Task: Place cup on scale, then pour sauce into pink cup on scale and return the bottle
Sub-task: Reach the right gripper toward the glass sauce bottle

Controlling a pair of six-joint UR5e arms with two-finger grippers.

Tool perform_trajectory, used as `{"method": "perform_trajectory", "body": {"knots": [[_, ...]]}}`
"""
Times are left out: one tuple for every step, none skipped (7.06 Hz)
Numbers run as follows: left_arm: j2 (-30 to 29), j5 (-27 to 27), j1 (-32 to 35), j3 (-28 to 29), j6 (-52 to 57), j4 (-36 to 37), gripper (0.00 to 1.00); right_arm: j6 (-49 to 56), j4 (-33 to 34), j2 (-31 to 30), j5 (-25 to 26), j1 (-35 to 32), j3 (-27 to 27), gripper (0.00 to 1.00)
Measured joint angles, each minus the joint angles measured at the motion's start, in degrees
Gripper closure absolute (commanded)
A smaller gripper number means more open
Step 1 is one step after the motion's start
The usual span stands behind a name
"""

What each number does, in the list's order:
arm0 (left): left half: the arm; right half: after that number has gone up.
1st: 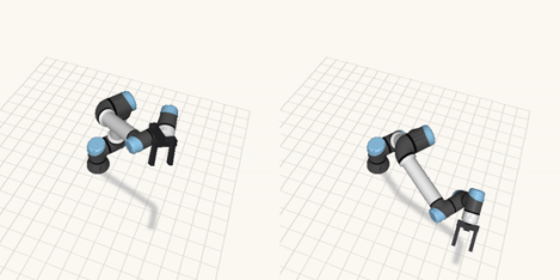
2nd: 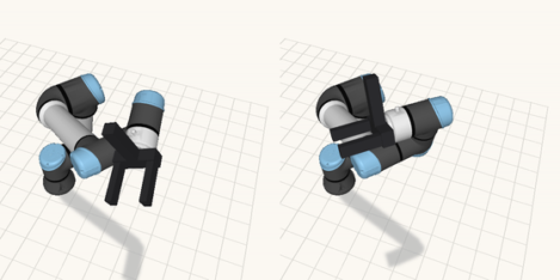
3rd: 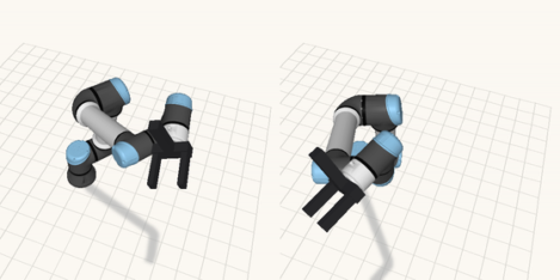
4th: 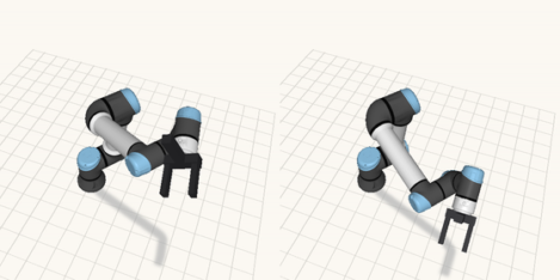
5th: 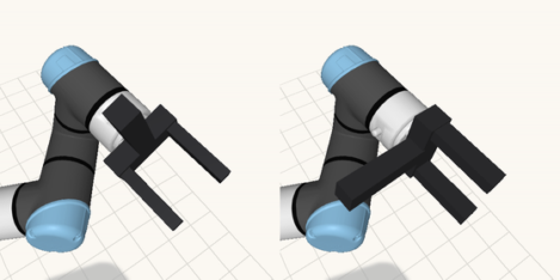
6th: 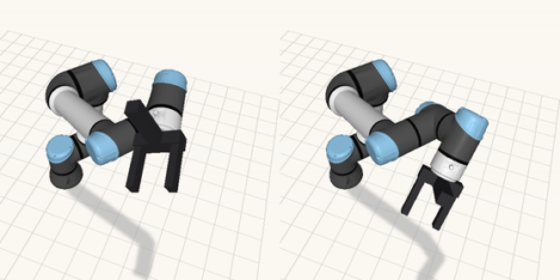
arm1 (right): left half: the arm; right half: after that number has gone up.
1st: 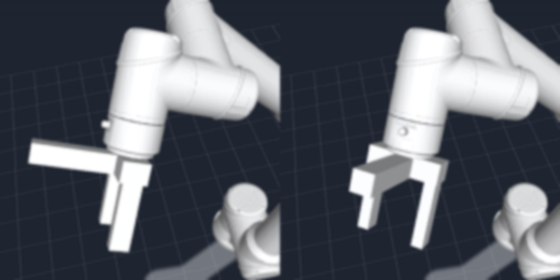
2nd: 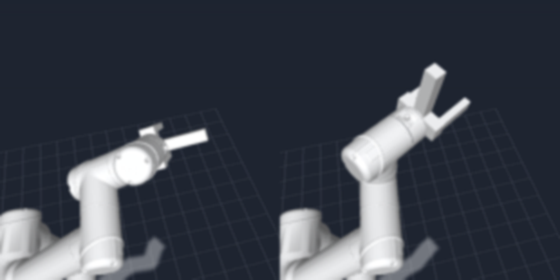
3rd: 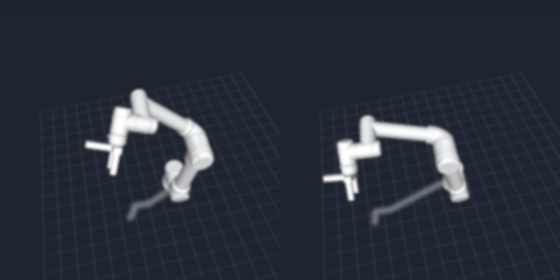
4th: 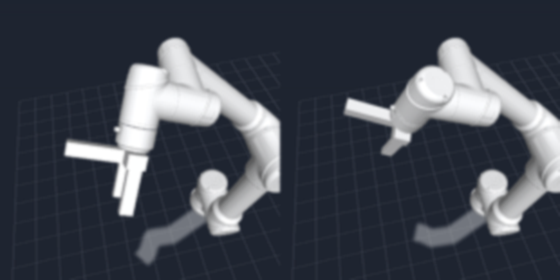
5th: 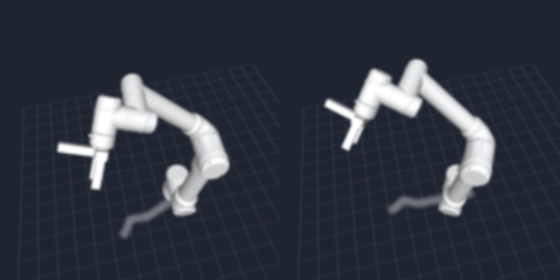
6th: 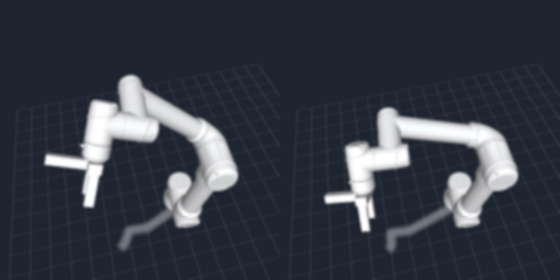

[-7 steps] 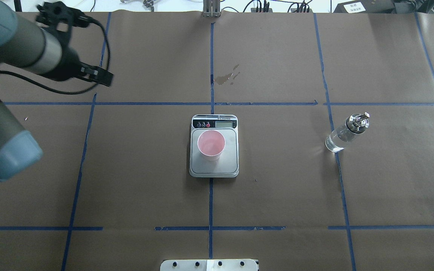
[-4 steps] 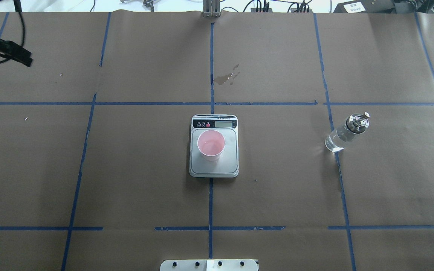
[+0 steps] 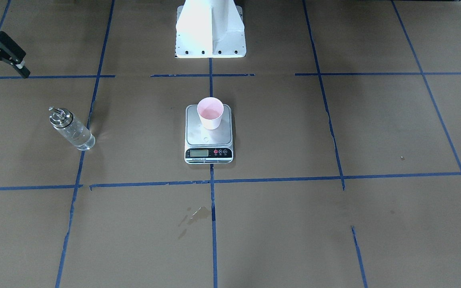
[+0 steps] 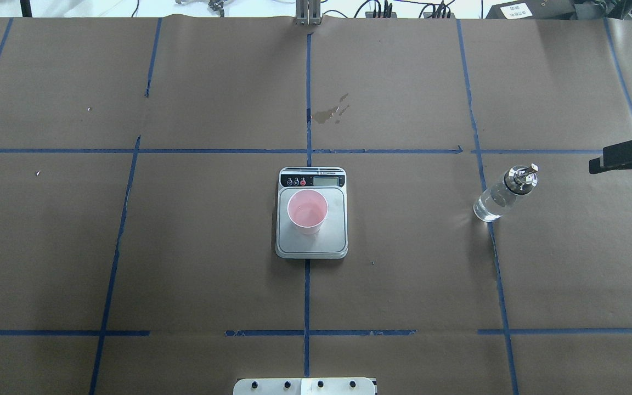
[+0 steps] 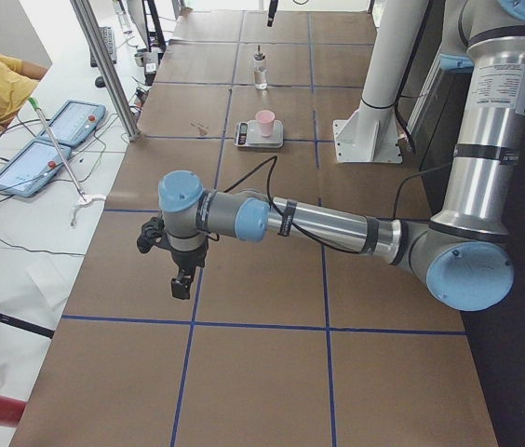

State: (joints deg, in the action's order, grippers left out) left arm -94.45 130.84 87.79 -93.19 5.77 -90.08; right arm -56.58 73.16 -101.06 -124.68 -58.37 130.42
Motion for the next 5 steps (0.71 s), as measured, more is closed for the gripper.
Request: {"method": "perform_trajectory", "body": {"knots": [[3.52,2.29,0.93,0.67,1.66,-2.46,0.0,-2.72,-0.71,-1.58,3.34,3.59,1.99,0.0],[6.63,4.35,1.33,0.98,2.34,-5.12,0.0,-5.99,-3.53,-3.65,7.98,7.97,3.19,0.0],[8.71,5.27,1.51,0.97,2.49,-6.88,0.0,-9.07,-7.59,-6.18,14.58,13.51,3.63,0.0],[9.76,5.59,1.55,0.96,2.46,-7.61,0.0,-11.88,-10.04,-7.82,22.54,19.49,3.63,0.0],[10.3,5.69,1.58,0.93,2.44,-7.88,0.0,-15.32,-11.15,-8.53,30.91,25.41,3.17,0.0]]}}
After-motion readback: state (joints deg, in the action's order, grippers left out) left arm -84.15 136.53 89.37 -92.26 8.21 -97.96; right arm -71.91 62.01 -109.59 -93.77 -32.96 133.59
